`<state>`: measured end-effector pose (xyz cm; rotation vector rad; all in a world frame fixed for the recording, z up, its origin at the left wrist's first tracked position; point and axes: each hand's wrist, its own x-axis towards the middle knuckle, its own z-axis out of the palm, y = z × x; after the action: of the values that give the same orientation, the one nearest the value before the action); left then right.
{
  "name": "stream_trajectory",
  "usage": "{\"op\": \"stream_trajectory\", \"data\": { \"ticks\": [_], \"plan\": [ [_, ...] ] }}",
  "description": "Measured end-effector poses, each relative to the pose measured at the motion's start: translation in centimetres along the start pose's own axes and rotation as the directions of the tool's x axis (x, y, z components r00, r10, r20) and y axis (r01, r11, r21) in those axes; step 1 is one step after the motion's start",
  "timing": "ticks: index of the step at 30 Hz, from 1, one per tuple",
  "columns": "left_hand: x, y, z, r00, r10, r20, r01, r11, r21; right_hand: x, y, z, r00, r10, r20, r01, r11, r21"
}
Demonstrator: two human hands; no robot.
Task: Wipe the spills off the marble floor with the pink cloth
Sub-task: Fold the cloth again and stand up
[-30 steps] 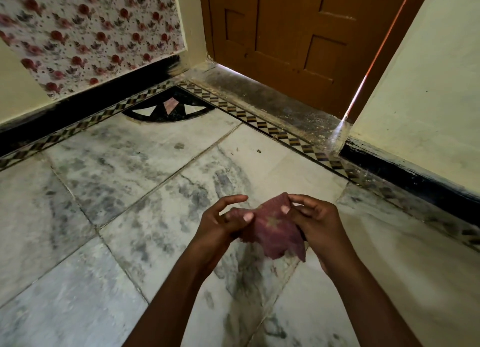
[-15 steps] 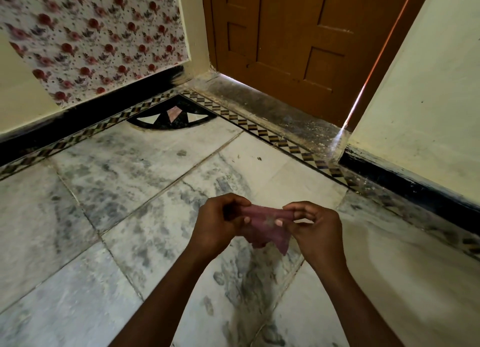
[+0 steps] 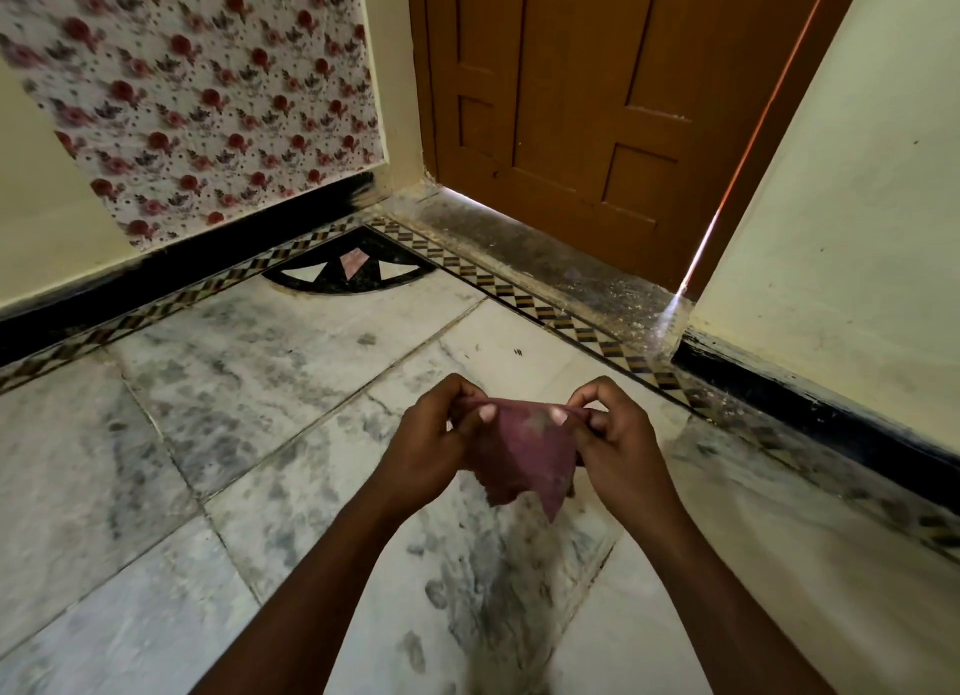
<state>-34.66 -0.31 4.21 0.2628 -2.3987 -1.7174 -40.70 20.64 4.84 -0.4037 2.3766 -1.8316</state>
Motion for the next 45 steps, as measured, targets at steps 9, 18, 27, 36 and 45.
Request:
{"op": "stream_trajectory", "data": {
  "ticks": [9, 18, 27, 36, 45],
  "plan": [
    [3.1, 1.3, -3.0, 0.992, -0.121, -0.038, 0.102, 0.938, -0.332, 6.3, -3.9, 1.9, 0.947, 0.312, 0.077, -0.314, 0.846, 0.430],
    [13.6, 15.3, -13.8, 0.994, 0.086, -0.074, -0.100, 0.972, -0.214, 15.9, -19.5, 1.9, 0.971, 0.169, 0.171, -0.229, 0.867, 0.443],
    [12.8, 46.4, -25.9, 0.999, -0.048, -0.001, 0.046, 0.961, -0.273, 17.0, -50.8, -4.6, 0.980, 0.123, 0.153, -0.181, 0.873, 0.453],
    [9.1, 75.0, -29.5, 0.989, -0.075, 0.127, 0.081, 0.996, -0.037, 12.2, -75.2, -17.4, 0.981, 0.192, 0.007, -0.180, 0.908, 0.377],
    [11.6, 87.4, -18.1, 0.956, 0.063, 0.285, -0.101, 0.988, 0.119, 8.9, -80.0, -32.5, 0.933, 0.307, -0.186, -0.183, 0.852, 0.490]
  ]
}}
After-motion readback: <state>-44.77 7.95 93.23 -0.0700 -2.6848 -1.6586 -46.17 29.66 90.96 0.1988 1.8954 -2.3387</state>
